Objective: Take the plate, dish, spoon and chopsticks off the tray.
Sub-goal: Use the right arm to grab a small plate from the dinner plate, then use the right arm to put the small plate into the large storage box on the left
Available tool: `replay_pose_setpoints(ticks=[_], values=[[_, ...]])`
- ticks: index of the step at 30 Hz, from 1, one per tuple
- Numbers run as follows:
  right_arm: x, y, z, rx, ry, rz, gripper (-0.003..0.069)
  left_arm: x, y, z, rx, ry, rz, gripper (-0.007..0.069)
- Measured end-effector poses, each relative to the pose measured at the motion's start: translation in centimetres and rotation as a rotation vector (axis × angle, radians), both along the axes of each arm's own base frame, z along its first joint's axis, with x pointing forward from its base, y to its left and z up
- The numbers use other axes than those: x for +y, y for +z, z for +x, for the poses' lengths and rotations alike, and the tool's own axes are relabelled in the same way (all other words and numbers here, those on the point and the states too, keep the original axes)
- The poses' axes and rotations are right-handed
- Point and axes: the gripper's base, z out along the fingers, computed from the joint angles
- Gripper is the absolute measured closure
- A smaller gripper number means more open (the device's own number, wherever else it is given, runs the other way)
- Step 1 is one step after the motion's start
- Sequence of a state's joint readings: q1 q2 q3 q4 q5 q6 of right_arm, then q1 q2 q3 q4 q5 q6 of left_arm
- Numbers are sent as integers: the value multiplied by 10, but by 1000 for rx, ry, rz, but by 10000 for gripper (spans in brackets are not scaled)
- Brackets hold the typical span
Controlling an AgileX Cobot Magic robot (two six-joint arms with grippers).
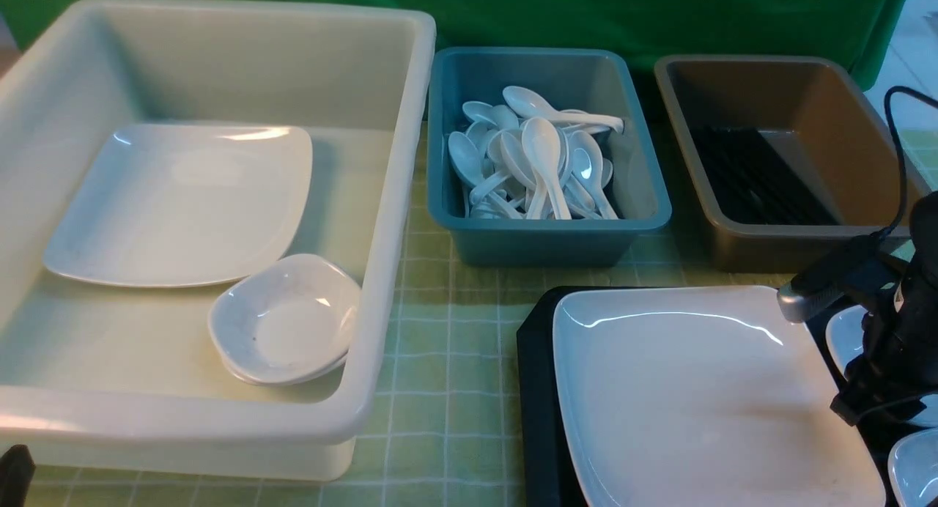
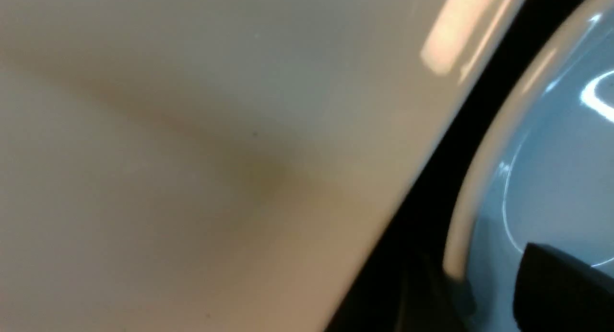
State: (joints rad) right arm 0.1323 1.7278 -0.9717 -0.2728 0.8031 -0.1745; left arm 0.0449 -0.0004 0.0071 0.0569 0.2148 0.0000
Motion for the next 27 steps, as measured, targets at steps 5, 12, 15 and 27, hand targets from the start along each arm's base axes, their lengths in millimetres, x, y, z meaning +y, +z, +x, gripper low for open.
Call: replay_pose_setpoints(ticks=[5,12,15,27], values=[[-1,-8,3,13,23,-25,379,0,0,0,0,0,0,400],[-1,-4,5,9,89,-55,497,0,0,0,0,0,0,400],[1,2,3,3,103,-61,518,0,0,0,0,0,0,400],[56,157,-39,-348,198,67,630,0,0,0,0,0,0,400]])
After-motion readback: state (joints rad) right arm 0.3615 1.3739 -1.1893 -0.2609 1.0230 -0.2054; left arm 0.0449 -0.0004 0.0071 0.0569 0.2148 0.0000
